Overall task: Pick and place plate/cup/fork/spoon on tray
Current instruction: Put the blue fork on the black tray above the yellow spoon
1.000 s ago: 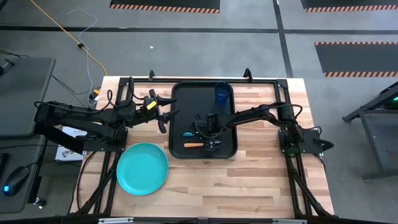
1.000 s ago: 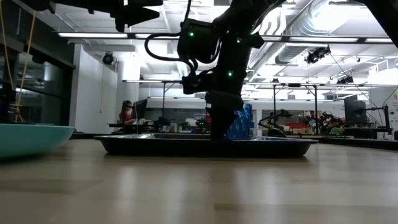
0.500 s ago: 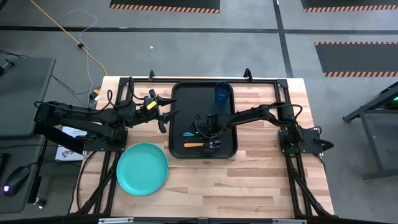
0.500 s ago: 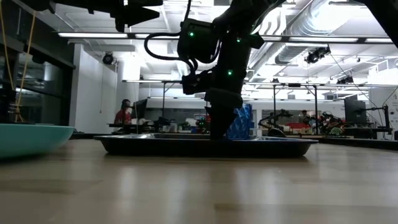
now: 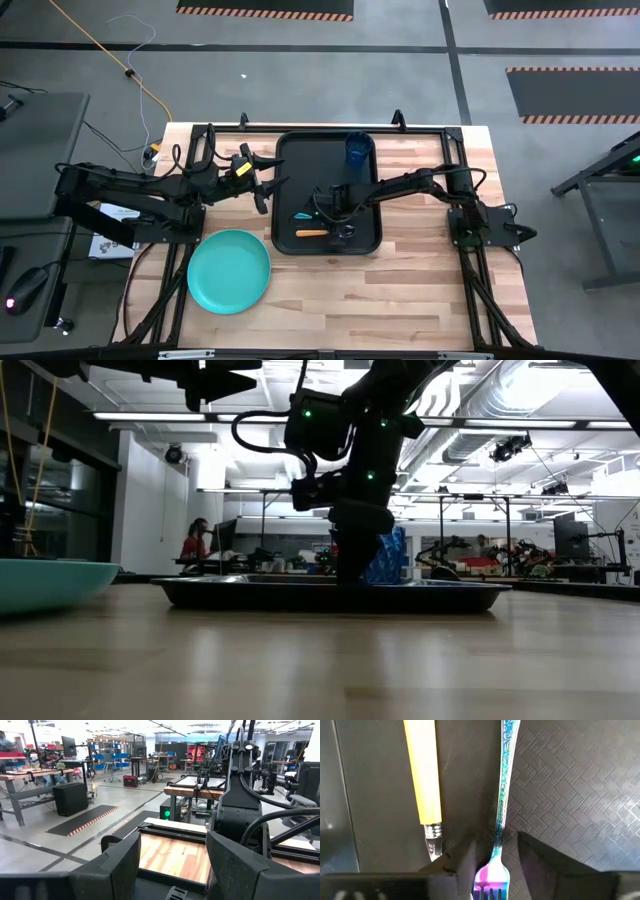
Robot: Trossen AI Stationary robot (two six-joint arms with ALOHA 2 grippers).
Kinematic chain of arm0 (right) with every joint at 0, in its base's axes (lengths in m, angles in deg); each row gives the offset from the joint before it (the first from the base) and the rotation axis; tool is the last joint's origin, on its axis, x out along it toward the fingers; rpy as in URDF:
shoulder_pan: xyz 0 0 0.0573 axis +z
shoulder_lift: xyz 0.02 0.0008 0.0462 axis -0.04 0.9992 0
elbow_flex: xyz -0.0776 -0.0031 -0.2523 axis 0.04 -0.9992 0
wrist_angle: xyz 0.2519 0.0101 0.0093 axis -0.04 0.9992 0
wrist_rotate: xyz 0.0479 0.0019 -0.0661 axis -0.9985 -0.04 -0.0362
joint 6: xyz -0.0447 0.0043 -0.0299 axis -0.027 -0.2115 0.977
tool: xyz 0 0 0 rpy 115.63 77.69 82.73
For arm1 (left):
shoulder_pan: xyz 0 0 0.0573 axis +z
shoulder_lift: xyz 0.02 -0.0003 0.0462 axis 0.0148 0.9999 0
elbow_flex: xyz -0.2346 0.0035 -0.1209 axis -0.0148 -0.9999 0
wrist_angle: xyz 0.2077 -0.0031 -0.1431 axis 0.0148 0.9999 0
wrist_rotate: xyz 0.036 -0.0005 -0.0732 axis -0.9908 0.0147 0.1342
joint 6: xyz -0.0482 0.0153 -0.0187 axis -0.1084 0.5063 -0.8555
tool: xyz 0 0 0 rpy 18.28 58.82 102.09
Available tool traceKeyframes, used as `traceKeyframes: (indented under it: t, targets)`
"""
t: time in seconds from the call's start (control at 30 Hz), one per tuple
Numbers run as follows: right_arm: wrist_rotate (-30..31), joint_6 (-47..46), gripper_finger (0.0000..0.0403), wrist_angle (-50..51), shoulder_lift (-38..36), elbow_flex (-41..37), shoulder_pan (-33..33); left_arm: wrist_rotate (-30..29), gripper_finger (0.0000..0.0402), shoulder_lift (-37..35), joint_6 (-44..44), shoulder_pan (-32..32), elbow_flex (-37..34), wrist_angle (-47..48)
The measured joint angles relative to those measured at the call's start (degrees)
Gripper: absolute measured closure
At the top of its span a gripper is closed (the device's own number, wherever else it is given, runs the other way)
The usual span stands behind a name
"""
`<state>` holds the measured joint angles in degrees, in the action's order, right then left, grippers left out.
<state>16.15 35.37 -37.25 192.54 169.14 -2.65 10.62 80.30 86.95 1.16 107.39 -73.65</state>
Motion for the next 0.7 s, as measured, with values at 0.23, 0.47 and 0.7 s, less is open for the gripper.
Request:
traceKeyframes:
  t: [0.23, 0.47, 0.7]
  targets:
    - [1.7, 3.5, 0.0234, 1.1, 0.0, 0.0, 0.0, 0.0, 0.0186, 0.0, 0.0, 0.0, 0.0, 0.0]
    - [5.4, 5.1, 0.0233, 1.5, 0.0, 0.0, 0.0, 0.0, 0.0186, 0.0, 0.0, 0.0, 0.0, 0.0]
    - [7.9, 6.8, 0.0233, 2.3, 0.0, 0.0, 0.0, 0.0, 0.0186, 0.0, 0.0, 0.0, 0.0, 0.0]
